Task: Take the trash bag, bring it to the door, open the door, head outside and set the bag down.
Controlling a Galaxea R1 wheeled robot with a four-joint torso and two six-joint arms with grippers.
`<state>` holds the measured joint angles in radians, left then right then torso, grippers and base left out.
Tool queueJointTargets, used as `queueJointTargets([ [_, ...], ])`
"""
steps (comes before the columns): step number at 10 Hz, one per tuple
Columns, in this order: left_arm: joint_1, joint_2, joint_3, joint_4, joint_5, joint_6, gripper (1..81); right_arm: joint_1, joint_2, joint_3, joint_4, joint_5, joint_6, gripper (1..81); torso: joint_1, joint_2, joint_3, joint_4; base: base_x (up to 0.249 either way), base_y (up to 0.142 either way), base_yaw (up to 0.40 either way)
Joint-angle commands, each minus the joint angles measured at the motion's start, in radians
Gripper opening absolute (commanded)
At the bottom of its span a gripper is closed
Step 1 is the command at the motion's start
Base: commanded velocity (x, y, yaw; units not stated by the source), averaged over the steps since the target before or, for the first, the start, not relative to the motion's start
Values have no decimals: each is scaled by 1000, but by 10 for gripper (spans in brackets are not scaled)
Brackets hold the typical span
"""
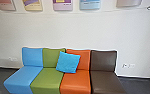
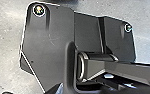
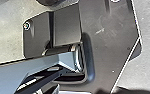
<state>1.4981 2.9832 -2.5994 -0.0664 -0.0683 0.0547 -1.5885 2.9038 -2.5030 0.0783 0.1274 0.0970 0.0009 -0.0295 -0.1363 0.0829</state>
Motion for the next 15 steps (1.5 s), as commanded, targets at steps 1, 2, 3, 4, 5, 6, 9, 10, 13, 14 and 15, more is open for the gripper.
queueJointTargets([
  [1,-29,-9,4,0,61,4,811,26,-4,4,-12,-63,-2,811,0,0,0,0,73,0,0],
  [2,-29,-13,4,0,61,4,811,26,-6,12,-15,-65,-8,811,1,0,0,0,0,0,0],
  [3,-28,-15,5,3,61,4,811,29,-12,23,-14,-65,-8,811,1,0,0,0,0,0,0],
  [4,-29,-16,5,5,61,4,811,31,-18,35,-12,-65,-5,811,0,0,0,0,0,0,0],
  [5,-29,-21,10,5,61,2,811,31,-38,67,-12,-66,-5,811,0,0,0,0,0,0,0],
  [6,-29,-27,11,3,62,2,811,29,-76,137,-12,-66,-4,811,0,0,0,0,0,0,0],
  [9,-23,-105,121,-4,61,2,811,24,-200,343,-9,-66,-3,811,0,0,0,0,0,0,0],
  [10,-26,-160,192,-7,61,-1,811,24,-244,409,-6,-66,0,811,0,0,0,0,0,0,0],
  [13,-37,-315,373,-52,65,-3,811,31,-367,592,-2,-68,4,811,0,0,0,0,0,0,0],
  [14,-35,-356,424,-50,62,-1,811,35,-401,631,-2,-68,4,811,0,0,0,0,0,0,0],
  [15,-37,-390,470,-47,59,-1,811,37,-432,667,-2,-68,4,811,65,-100,0,0,0,0,0],
])
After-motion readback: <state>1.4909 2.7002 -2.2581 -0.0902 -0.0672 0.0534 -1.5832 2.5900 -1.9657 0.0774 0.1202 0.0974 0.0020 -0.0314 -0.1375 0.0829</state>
